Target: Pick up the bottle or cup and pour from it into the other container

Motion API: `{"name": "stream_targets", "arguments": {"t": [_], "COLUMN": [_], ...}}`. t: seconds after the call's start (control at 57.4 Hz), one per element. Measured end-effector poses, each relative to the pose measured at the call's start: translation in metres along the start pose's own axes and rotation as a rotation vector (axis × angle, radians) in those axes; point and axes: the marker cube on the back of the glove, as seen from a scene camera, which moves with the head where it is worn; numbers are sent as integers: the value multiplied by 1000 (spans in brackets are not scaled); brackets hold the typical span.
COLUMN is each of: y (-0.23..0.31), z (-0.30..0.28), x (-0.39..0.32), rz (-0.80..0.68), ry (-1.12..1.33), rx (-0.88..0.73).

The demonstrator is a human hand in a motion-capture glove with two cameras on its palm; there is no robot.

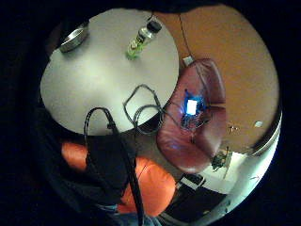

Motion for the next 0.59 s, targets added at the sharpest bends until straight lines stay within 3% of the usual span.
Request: {"name": "stream_targets", "arguments": {"t": [0.592], "y": [13], "z": [7], "x": [-30], "rz": [-56], "ry": [59], "rx": [7]}}
